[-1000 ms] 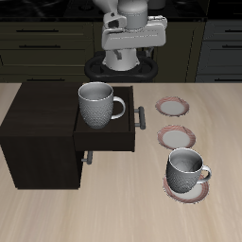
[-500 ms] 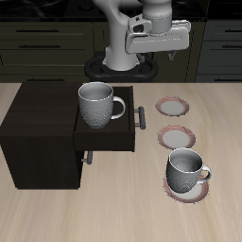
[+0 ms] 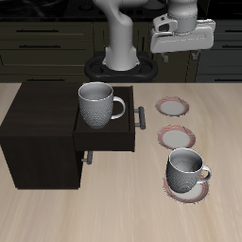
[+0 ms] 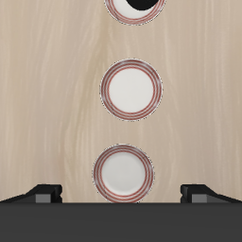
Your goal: Place the porcelain mug that is on the plate onto the top of the cabinet
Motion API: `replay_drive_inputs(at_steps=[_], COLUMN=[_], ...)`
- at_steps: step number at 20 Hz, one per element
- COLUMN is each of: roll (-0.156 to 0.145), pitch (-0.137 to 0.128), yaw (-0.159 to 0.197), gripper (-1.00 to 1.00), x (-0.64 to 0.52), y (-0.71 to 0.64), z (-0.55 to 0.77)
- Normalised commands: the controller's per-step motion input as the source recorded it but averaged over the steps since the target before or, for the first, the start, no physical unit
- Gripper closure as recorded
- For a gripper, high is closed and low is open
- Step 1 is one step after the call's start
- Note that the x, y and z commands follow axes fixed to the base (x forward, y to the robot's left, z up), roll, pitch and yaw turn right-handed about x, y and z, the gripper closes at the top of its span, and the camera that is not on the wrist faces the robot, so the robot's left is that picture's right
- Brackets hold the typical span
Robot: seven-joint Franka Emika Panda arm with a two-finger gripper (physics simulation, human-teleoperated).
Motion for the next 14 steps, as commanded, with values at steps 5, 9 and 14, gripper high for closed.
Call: replay_drive_inputs(at_steps=[5, 9, 14], roll=[-0.028, -0.008, -0.011], pitch=[-0.02, 0.005, -0.004], yaw=[-0.016, 0.007, -0.022], gripper=[-1.0, -1.0, -1.0], x=[0.11, 0.25, 0.32], y=[0.33, 0.15, 0.17], z=[0.05, 0.03, 0.14])
